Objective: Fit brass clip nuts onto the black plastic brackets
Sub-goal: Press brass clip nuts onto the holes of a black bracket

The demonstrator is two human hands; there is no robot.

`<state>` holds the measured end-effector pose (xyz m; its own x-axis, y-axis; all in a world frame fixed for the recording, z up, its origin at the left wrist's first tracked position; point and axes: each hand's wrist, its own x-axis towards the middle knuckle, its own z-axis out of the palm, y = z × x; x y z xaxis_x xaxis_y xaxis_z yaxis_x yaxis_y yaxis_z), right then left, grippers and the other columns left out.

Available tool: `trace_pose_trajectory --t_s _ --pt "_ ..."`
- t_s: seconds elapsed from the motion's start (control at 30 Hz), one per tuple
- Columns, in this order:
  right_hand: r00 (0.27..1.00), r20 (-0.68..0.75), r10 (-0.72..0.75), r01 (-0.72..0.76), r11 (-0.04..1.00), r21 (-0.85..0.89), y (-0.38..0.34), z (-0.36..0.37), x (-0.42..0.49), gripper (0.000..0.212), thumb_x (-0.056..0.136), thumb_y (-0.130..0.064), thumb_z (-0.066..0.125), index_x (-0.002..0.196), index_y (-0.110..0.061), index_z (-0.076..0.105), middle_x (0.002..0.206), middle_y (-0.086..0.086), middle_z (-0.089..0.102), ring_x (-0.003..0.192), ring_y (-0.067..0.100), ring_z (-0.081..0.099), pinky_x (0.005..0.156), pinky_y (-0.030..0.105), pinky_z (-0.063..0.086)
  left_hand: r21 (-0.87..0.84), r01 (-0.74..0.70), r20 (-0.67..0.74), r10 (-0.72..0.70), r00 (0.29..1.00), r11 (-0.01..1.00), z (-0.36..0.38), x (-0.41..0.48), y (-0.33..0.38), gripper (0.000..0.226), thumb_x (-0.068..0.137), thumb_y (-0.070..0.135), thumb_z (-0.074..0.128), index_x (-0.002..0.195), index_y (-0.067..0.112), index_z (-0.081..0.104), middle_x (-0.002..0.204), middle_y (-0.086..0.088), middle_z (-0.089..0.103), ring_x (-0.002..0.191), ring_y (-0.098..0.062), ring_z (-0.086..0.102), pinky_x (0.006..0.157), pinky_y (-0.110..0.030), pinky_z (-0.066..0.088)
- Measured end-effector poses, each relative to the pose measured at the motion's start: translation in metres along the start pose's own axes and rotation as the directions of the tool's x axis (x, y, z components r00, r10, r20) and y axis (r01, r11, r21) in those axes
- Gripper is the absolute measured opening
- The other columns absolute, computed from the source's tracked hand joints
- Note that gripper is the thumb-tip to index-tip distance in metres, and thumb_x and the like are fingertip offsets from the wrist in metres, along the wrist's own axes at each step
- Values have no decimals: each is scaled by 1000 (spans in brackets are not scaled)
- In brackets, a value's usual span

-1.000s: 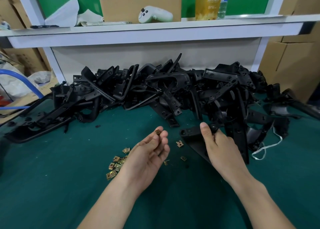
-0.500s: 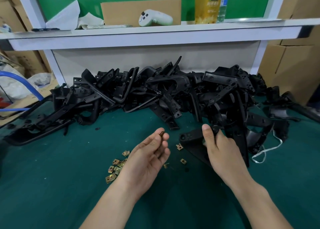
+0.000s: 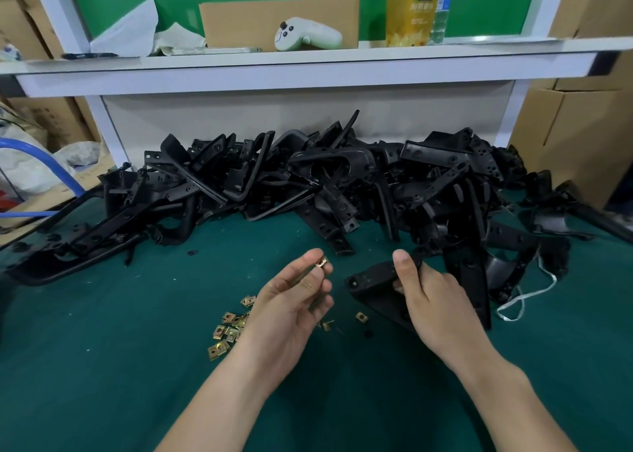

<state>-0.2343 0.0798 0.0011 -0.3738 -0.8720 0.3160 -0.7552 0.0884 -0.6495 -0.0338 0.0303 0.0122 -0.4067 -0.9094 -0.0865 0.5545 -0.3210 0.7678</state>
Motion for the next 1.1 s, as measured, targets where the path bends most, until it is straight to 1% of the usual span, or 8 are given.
trace_pose_trajectory --t_s 0.07,0.2,0.3,0.4,0.47,0.67,0.8,1.1 --pt "1000 28 0 -1 999 35 -3 -1 -1 67 89 -77 10 69 -33 57 66 -18 63 68 3 61 64 28 46 64 -34 -28 36 999 997 0 0 0 28 87 6 66 113 12 74 96 -5 72 71 -12 65 67 -25 58" --pt "985 158 -77 71 997 42 -4 -2 -4 64 88 -80 15 82 -30 56 75 -1 70 73 13 66 70 38 54 253 -112 -93 140 986 961 3 -1 -2 28 98 7 58 101 24 80 89 2 70 74 -12 62 73 -27 54" --pt "960 242 -143 126 988 85 -8 -3 -6 56 85 -89 20 86 -41 49 68 2 63 64 14 61 61 36 50 482 -217 -76 288 955 849 4 -3 -4 28 100 14 59 104 34 78 89 10 70 83 -10 62 88 -27 52" --pt "939 294 -180 139 978 156 -11 -5 -6 53 79 -93 31 93 -46 52 75 12 65 70 31 60 65 47 50 634 -311 15 391 920 708 7 -5 -6 23 99 22 62 111 39 71 93 15 71 87 -1 64 81 -11 49" --pt "926 327 -189 128 971 200 -13 -5 -6 53 77 -92 40 100 -47 56 82 16 68 74 36 61 70 53 50 648 -323 33 398 917 690 12 -5 -9 20 99 20 63 111 34 69 89 16 71 82 5 63 74 -7 47" --pt "910 369 -187 103 966 237 -16 -5 -7 61 65 -95 50 101 -46 62 92 -12 72 83 15 68 79 48 55 647 -294 62 335 940 703 21 -5 -16 17 98 14 64 100 27 74 86 10 75 78 2 64 73 -10 47" --pt "915 360 -182 106 970 220 -17 -5 -8 59 65 -95 48 96 -46 61 86 -10 71 74 15 66 72 47 55 641 -274 67 303 951 717 20 -6 -16 16 98 17 64 100 28 75 91 2 75 79 -2 64 74 -15 51" --pt "920 341 -192 137 974 181 -19 -5 -9 46 72 -87 50 98 -50 57 84 -4 69 71 20 63 69 46 53 645 -246 79 257 963 724 21 -7 -17 16 98 20 63 100 28 77 92 5 77 86 -6 69 78 -14 51"
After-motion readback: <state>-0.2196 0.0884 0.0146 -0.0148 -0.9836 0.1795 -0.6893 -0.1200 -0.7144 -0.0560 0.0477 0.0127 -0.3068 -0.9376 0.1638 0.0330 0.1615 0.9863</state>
